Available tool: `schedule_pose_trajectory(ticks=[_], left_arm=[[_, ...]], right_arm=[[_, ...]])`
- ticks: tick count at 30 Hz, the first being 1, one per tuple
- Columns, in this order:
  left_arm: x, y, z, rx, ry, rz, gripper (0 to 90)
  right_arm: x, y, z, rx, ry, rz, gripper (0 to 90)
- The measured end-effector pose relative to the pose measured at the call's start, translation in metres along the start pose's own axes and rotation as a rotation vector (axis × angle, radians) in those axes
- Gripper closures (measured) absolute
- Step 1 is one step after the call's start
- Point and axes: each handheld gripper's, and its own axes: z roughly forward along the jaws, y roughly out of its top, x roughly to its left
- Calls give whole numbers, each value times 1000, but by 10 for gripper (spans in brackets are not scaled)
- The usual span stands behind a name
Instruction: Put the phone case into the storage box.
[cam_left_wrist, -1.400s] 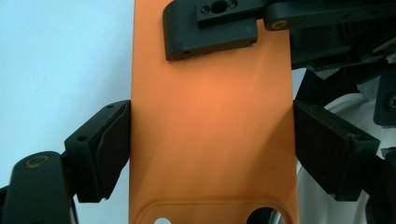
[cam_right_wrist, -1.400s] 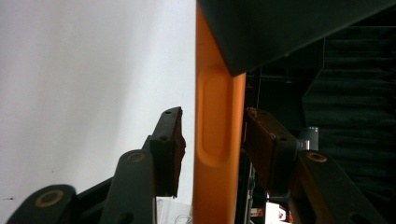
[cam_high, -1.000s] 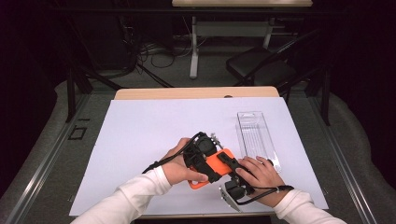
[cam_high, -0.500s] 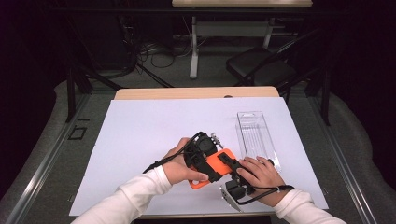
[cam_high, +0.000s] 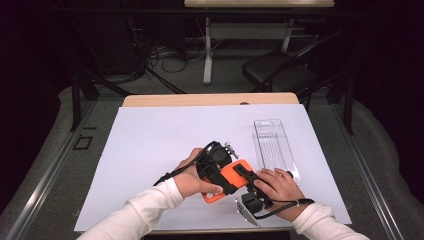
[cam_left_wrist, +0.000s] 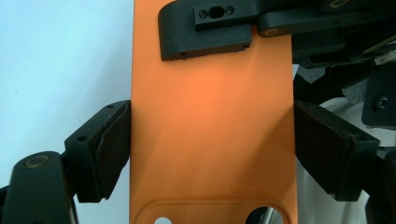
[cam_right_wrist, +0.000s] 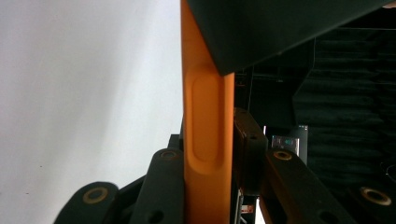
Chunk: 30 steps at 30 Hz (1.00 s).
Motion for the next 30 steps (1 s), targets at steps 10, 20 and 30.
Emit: schedule_pose_trajectory(ticks=[10, 20, 30], left_arm=[[3, -2, 0, -1, -24, -24, 162], [5, -3, -1, -6, -38, -41, 161], [7, -4, -2, -12, -59, -59, 160]], right_arm=[[1, 1, 1, -1, -2, 11, 791], [1, 0, 0, -12, -36, 2, 836], [2, 1, 1, -21, -59, -10, 861]])
